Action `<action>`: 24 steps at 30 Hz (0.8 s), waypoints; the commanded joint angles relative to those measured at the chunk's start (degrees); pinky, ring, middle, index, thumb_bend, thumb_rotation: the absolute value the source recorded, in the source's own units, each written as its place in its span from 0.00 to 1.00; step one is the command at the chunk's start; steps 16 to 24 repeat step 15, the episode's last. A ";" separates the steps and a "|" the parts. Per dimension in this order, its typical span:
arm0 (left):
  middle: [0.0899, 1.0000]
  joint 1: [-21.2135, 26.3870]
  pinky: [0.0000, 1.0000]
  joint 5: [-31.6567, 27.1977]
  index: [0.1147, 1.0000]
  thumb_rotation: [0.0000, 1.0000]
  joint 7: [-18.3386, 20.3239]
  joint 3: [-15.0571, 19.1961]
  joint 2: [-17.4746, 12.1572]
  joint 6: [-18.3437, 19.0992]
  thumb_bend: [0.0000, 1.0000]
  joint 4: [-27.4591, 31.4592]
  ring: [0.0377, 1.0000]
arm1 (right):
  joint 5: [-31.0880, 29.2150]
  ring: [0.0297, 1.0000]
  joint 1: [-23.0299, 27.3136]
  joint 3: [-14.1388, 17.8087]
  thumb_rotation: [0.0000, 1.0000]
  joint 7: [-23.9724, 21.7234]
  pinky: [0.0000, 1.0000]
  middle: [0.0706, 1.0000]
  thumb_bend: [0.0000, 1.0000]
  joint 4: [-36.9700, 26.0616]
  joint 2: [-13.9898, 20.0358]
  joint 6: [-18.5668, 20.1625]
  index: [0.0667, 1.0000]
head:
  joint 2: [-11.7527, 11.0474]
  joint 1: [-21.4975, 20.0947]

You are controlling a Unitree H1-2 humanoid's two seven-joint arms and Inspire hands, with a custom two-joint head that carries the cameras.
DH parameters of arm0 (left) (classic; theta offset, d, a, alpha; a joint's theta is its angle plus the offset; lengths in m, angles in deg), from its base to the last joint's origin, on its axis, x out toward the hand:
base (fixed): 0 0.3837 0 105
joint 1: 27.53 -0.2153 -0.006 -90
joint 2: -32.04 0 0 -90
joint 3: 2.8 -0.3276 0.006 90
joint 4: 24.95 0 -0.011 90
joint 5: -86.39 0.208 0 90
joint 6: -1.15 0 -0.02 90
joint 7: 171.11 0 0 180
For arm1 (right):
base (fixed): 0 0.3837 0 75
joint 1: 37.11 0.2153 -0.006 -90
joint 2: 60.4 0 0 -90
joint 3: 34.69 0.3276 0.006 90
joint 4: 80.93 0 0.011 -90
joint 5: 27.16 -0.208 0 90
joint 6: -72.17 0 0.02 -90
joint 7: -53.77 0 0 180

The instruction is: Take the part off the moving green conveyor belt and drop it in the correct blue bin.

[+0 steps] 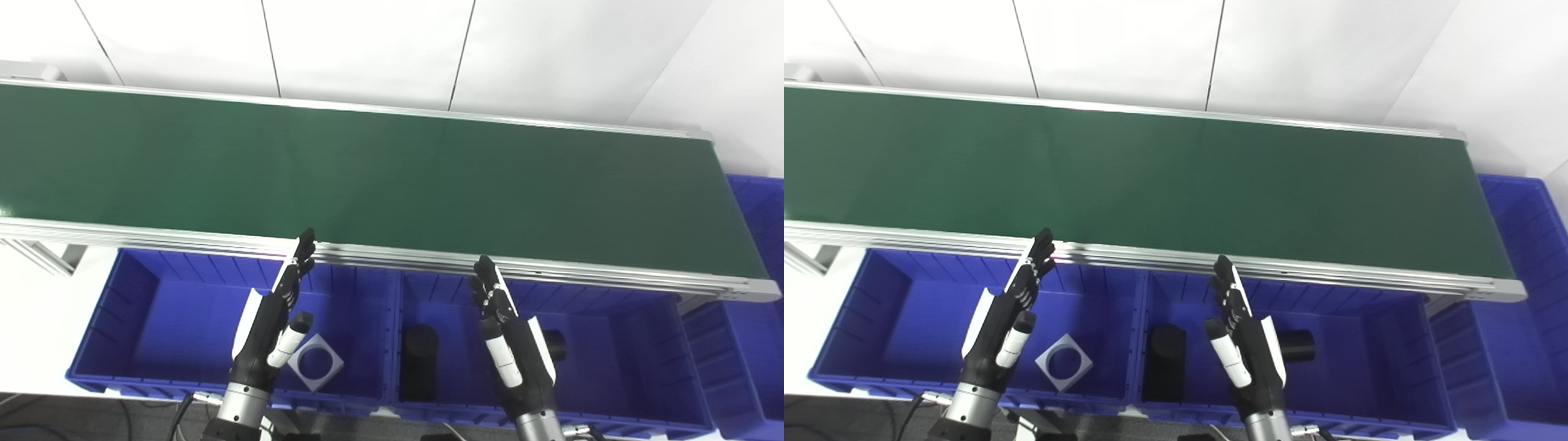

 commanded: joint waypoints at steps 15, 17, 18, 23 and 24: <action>0.99 0.15 0.94 -0.87 0.97 1.00 -0.38 -1.13 -0.98 -3.08 0.72 -1.49 0.97 | 2.90 0.98 -0.07 1.36 0.82 1.22 0.98 1.00 0.78 3.79 -2.40 -10.74 1.00 | -6.12 -1.81; 0.99 0.15 0.94 -0.87 0.97 1.00 -0.38 -1.13 -0.98 -3.08 0.72 -1.49 0.97 | 2.90 0.98 -0.07 1.36 0.82 1.22 0.98 1.00 0.78 3.79 -2.40 -10.74 1.00 | -6.12 -1.81; 0.99 0.15 0.94 -0.87 0.97 1.00 -0.38 -1.13 -0.98 -3.08 0.72 -1.49 0.97 | 2.90 0.98 -0.07 1.36 0.82 1.22 0.98 1.00 0.78 3.79 -2.40 -10.74 1.00 | -6.12 -1.81; 0.99 0.15 0.94 -0.87 0.97 1.00 -0.38 -1.13 -0.98 -3.08 0.72 -1.49 0.97 | 2.90 0.98 -0.07 1.36 0.82 1.22 0.98 1.00 0.78 3.79 -2.40 -10.74 1.00 | -6.12 -1.81; 0.99 0.15 0.94 -0.87 0.97 1.00 -0.38 -1.13 -0.98 -3.08 0.72 -1.49 0.97 | 2.90 0.98 -0.07 1.36 0.82 1.22 0.98 1.00 0.78 3.79 -2.40 -10.74 1.00 | -6.12 -1.81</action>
